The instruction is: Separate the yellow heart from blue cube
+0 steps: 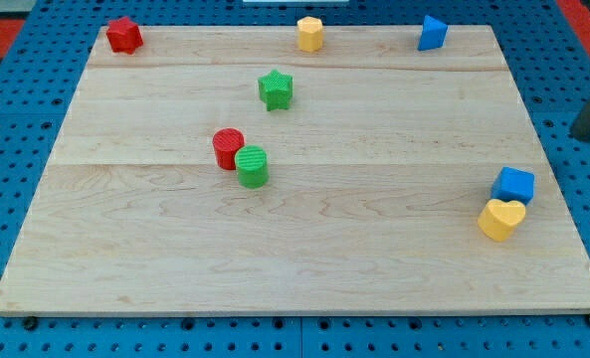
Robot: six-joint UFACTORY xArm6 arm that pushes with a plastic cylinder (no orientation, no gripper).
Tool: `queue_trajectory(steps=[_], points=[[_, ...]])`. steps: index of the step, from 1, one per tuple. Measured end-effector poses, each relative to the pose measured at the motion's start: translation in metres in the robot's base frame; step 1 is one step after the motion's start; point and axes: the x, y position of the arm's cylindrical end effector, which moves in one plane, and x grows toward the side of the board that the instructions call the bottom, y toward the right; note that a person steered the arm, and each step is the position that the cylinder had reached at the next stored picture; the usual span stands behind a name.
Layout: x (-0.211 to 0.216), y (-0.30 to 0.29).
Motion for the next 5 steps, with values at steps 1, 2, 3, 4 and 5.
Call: queue_trajectory(steps=[1, 2, 3, 4, 5], points=[[0.046, -0.007], [0.081, -0.026], [0.112, -0.045], [0.118, -0.071], [0.116, -0.095]])
